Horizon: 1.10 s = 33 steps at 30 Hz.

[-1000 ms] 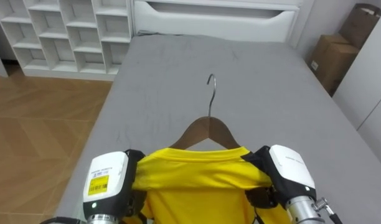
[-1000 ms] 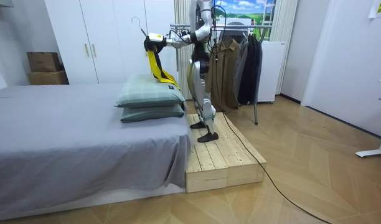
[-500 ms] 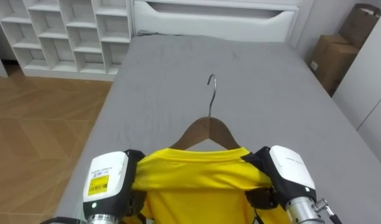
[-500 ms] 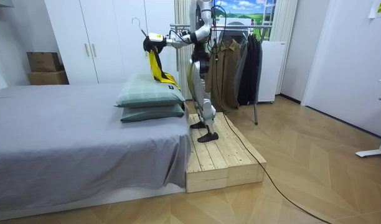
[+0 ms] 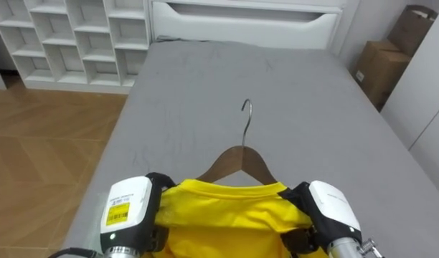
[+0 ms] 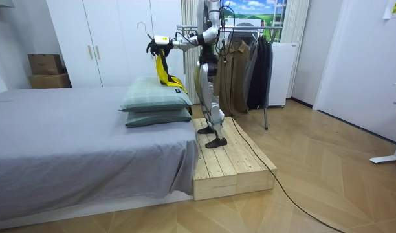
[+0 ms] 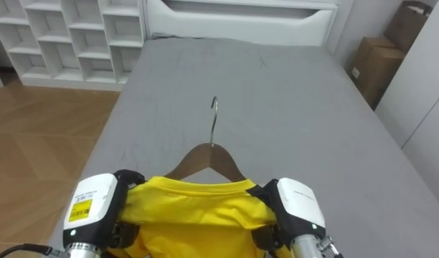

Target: Hang clothes

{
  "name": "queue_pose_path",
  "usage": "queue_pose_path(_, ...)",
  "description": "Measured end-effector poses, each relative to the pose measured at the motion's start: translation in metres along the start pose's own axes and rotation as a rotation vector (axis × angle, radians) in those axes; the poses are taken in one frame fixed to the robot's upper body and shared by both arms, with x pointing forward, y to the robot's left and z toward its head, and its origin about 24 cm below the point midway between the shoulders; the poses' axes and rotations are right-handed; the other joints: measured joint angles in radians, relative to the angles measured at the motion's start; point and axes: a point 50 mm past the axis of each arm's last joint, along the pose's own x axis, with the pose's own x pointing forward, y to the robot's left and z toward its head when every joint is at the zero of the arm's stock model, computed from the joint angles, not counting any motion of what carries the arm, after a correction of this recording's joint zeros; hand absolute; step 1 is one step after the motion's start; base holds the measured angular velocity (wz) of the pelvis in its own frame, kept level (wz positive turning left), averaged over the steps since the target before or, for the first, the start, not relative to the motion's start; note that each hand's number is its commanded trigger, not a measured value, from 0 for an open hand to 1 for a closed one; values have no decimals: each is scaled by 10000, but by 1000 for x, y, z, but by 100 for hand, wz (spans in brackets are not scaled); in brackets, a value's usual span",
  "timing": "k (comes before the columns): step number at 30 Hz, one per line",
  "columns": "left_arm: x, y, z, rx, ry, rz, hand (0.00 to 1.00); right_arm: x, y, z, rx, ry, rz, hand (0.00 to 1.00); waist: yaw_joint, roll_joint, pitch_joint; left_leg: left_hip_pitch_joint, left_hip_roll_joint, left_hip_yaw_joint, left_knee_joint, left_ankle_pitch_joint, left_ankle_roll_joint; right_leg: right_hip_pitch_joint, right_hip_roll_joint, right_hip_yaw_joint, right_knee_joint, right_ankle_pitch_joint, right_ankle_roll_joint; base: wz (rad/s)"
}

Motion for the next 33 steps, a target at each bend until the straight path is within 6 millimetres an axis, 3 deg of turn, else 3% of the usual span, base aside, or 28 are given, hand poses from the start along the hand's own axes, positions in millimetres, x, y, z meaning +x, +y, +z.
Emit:
queue_pose_path(7, 0, -1, -1, -13, 64, -148, 0, 0, 0, 0, 2, -8, 7, 100, -10, 51, 19, -36, -1, 8, 17, 0, 0, 8, -6, -34, -1, 0, 0, 0)
queue_pose_path(17, 0, -4, 0, -147, 256, -493, 0, 0, -1, -1, -198, -9, -13, 100, -5, 292, 13, -4, -2, 96, 17, 1, 0, -40, -10, 2, -1, 0, 0, -2)
queue_pose_path(30, -3, -6, -1, -723, 459, -855, 0, 0, -6, -4, -443, -185, -82, 100, 25, 265, -15, -19, -2, 157, 10, 1, 0, -50, -8, 20, 11, -1, 1, 0)
queue_pose_path(31, -4, -7, -1, -832, 500, -926, 100, 0, -6, -4, -456, -208, -81, 100, 33, 245, -25, -10, -1, 157, 10, 2, 0, -45, -9, 16, 12, -1, 1, 0)
queue_pose_path(33, -4, -7, -2, -942, 553, -988, 100, 0, -6, -5, -480, -230, -81, 100, 36, 191, -46, 9, 3, 156, 12, 2, 0, -47, -9, 2, 12, 0, 1, 0)
